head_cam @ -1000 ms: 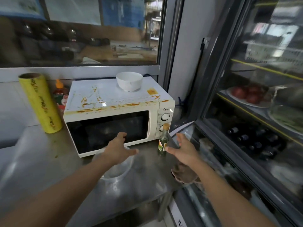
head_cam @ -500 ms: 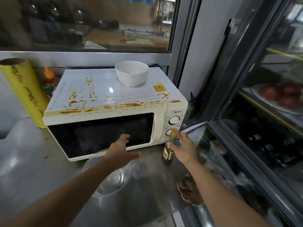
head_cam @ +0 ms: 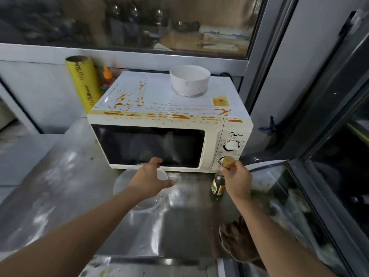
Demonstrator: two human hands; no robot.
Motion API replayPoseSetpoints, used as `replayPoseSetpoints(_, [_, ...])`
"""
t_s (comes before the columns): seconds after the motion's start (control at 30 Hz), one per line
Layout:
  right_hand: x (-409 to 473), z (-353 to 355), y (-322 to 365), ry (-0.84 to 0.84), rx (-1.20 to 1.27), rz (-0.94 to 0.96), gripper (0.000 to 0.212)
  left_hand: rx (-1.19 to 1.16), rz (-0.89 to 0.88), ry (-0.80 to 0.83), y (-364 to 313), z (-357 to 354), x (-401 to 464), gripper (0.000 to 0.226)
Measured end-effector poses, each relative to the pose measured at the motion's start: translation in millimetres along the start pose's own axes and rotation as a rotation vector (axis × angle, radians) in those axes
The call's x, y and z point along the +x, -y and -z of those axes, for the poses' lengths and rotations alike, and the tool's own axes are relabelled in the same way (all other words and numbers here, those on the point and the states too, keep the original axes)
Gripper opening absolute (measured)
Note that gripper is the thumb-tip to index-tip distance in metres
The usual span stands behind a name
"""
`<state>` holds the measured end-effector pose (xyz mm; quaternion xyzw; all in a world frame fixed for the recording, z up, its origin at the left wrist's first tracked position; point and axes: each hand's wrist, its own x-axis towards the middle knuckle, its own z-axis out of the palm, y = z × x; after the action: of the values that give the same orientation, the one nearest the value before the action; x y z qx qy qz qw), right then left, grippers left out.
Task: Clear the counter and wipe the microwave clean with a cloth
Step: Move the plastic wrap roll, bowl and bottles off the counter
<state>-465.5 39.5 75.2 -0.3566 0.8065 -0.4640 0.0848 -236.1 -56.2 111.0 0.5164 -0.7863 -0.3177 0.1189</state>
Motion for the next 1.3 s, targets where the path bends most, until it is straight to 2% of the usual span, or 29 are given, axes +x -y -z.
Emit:
replayPoseSetpoints(0.3, [-17,6,24,0.077,-0.008,0.093,0.017,0.007,0.131,-0.076,17,8,-30,0.081])
replayPoseSetpoints(0.5, [-37,7,59,0.169,0.005,0.127,0.022,0.028,0.259,-0.113,54,20,-37,0.082])
replayPoseSetpoints(0.63, [-50,1,77,0.169,-0.09,0.159,0.02,0.015,0.337,-0.138,84,22,-30,0.072])
replayPoseSetpoints(0.87, [-62,-24,89,0.144,-0.085,0.173,0.018,0.008,0.46,-0.037,122,9,-7,0.068])
replayPoseSetpoints(1.03, [-65,-44,86,0.105,-0.051,0.111,0.015,-0.046,0.418,-0.015,131,1,0,0.042])
replayPoseSetpoints(1.3, [-75,-58,107,0.083,-0.028,0.121,0.012,-0.127,0.422,-0.073,143,37,-15,0.031])
